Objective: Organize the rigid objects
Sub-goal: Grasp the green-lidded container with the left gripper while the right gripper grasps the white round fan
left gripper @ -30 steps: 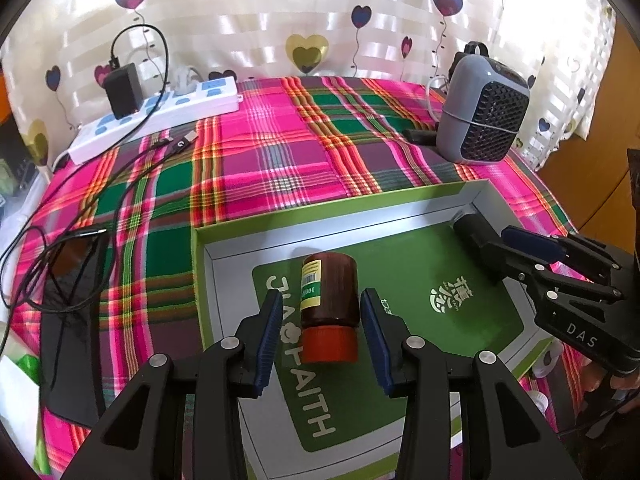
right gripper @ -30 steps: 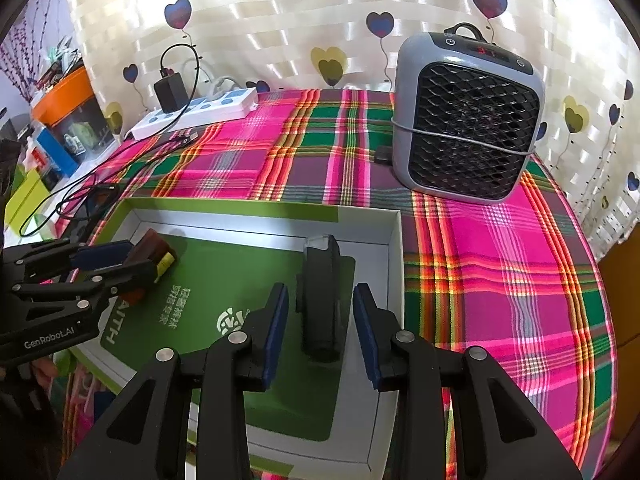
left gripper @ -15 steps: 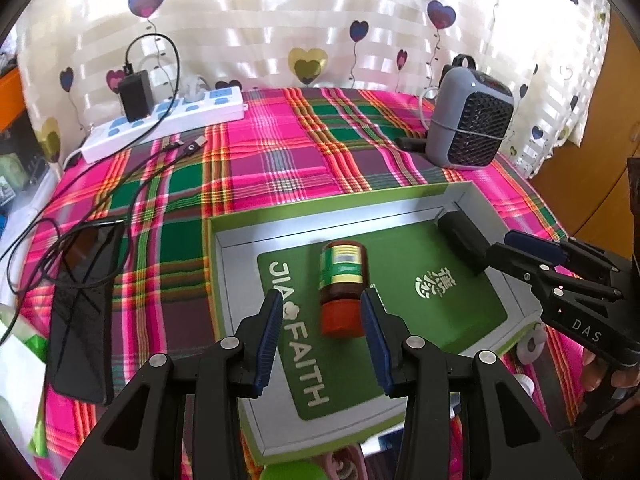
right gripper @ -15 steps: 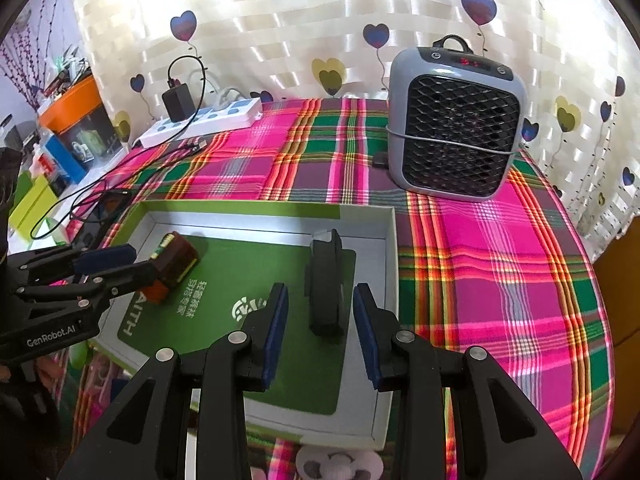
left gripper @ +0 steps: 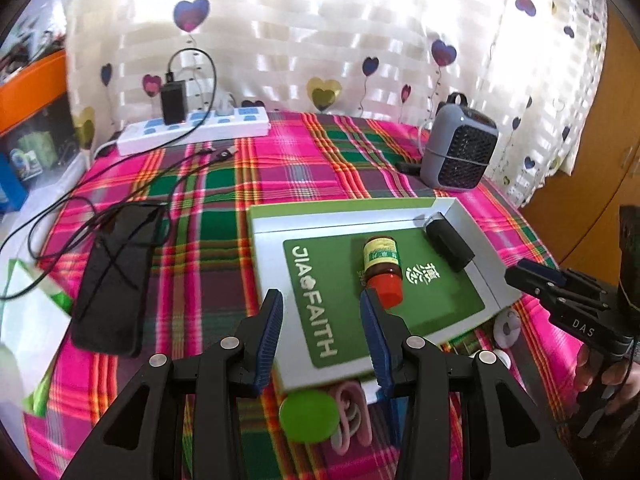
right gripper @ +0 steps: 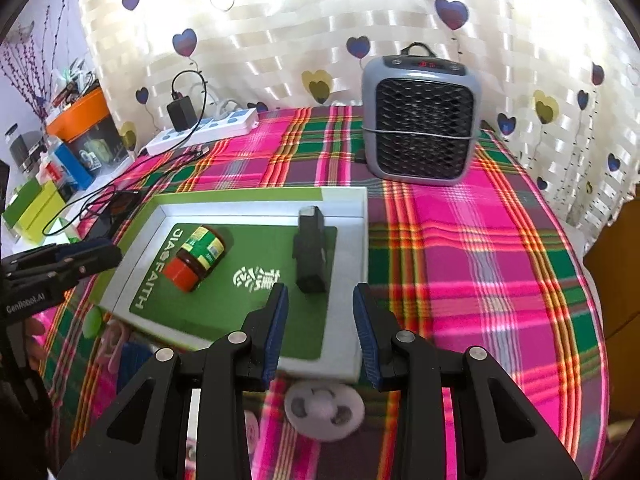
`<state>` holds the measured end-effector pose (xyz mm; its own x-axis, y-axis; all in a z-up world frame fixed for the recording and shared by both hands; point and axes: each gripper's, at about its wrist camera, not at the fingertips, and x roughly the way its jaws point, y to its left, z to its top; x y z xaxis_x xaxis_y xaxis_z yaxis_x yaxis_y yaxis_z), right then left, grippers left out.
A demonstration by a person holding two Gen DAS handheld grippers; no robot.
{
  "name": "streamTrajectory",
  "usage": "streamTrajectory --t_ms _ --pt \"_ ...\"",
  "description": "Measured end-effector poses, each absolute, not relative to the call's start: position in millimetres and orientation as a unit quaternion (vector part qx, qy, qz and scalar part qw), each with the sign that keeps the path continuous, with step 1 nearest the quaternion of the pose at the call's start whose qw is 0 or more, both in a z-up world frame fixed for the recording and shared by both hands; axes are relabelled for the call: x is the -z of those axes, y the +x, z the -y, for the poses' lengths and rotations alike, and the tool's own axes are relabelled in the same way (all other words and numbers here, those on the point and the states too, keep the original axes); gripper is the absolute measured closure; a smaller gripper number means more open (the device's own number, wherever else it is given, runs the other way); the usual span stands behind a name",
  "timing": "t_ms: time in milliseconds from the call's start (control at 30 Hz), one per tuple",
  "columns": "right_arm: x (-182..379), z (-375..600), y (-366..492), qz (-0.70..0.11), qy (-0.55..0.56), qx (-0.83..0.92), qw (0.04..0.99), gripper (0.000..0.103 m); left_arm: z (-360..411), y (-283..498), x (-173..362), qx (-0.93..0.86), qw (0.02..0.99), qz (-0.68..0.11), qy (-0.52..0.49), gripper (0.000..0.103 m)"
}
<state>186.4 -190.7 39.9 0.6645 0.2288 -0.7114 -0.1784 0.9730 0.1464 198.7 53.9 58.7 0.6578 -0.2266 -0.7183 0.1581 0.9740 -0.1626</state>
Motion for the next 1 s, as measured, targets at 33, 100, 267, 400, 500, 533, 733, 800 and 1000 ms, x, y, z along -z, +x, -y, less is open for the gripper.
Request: streamTrajectory --t_ms 33,100,267,400,500,533,733,800,1000 --pt "-40 193 183 -0.393 0.037 -0.111 0.912 0.068 -57 194 -59 0.105 0.910 -0.397 -0.047 0.064" --pt "-41 198 174 -0.390 0.044 -0.111 0.913 0.068 -63 183 -60 0.102 0.913 -0.392 -0.055 0.064" --pt "-38 207 152 -0.384 0.053 -0.110 0.915 0.068 -79 157 -53 0.100 0.913 -0.388 -0.081 0.064" --pt "-33 209 138 -0.386 0.061 -0.115 0.913 0.068 -85 146 -49 0.100 0.910 -0.392 -0.095 0.064" --pt "-29 206 135 -0.390 0.053 -0.116 0.912 0.068 -85 139 -48 0.110 0.909 -0.390 -0.101 0.063" --pt "-27 205 133 -0.392 0.051 -0.117 0.911 0.066 -85 137 -47 0.112 0.908 -0.391 -0.103 0.063" --pt "-20 202 130 -0.398 0.052 -0.124 0.908 0.047 -80 133 -34 0.121 0.899 -0.408 -0.106 0.063" --pt "-17 201 130 -0.402 0.050 -0.121 0.906 0.047 -78 134 -30 0.123 0.896 -0.414 -0.105 0.063" --pt "-10 199 134 -0.414 0.050 -0.122 0.901 0.047 -70 140 -24 0.120 0.893 -0.423 -0.094 0.063"
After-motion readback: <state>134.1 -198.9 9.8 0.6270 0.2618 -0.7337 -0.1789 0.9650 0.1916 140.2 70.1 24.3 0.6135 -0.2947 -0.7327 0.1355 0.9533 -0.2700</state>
